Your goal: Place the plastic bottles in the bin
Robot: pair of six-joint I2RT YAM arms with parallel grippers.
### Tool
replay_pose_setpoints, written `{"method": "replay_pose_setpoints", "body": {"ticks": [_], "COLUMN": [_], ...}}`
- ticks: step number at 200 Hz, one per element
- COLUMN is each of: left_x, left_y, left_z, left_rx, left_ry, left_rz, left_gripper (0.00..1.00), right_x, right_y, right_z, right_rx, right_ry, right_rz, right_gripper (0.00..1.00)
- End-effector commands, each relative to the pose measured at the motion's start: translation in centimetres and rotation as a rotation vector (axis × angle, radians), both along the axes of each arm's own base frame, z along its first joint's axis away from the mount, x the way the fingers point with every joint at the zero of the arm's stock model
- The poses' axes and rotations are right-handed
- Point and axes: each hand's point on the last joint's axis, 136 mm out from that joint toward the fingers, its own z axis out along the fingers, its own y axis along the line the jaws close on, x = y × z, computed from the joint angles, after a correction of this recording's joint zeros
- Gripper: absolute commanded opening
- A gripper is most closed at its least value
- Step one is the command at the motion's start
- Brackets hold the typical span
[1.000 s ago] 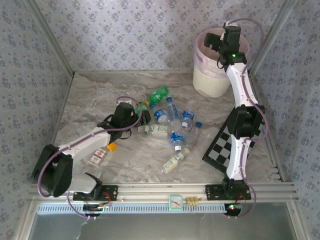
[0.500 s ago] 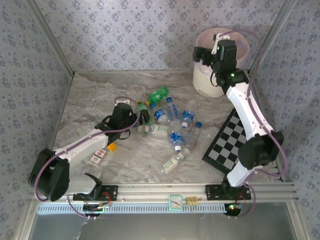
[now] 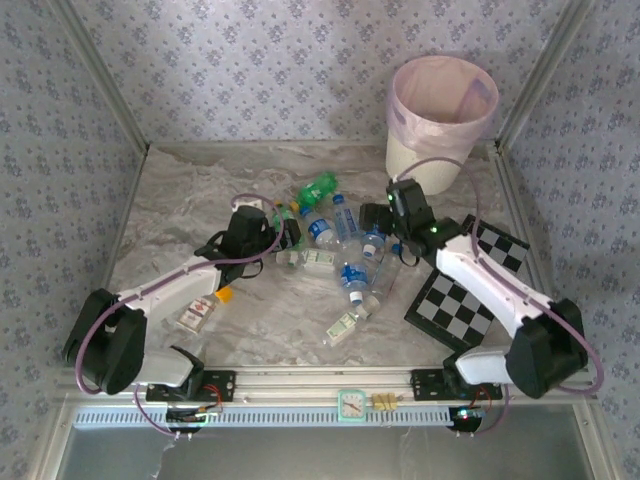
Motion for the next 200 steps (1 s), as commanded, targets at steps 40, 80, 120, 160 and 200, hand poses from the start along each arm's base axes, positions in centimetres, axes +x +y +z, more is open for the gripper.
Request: {"method": "replay_pose_setpoints", "body": {"ticks": [40, 80, 120, 160, 200], "left_x": [1.6, 1.6, 1.3, 0.9, 0.8], "left_y": [0.3, 0.0, 0.3, 0.7, 1.1], "left_z": [0.8, 0.5, 0.7, 0.8, 0.8], "left_rx": [0.024, 0.000, 0.003, 0.008, 0.011], "left_ry": [-0.030, -0.011, -0.004, 0.000, -0.004], "left_rz": [0.028, 0.030, 0.038, 0.046, 0.058], "left_gripper": [1.00, 1.00, 1.00, 1.00, 1.00], "right_x": [-5.2, -6.0, -5.7, -5.9, -6.1], "right_y": [-2.5, -1.6, -0.5, -1.1, -1.1], "right_z": [-3.5, -7.2, -11.0, -13.9, -15.7], "right_rx": [0.061, 0.102, 0.106, 0.032, 0.005], "right_ry": [0.103, 0.195, 0.276, 0.338, 0.366], "right_rz": [-0.181, -0.184, -0.188, -0.244, -0.264], "right_gripper": [1.00, 0.96, 0.93, 0.92, 0.89]}}
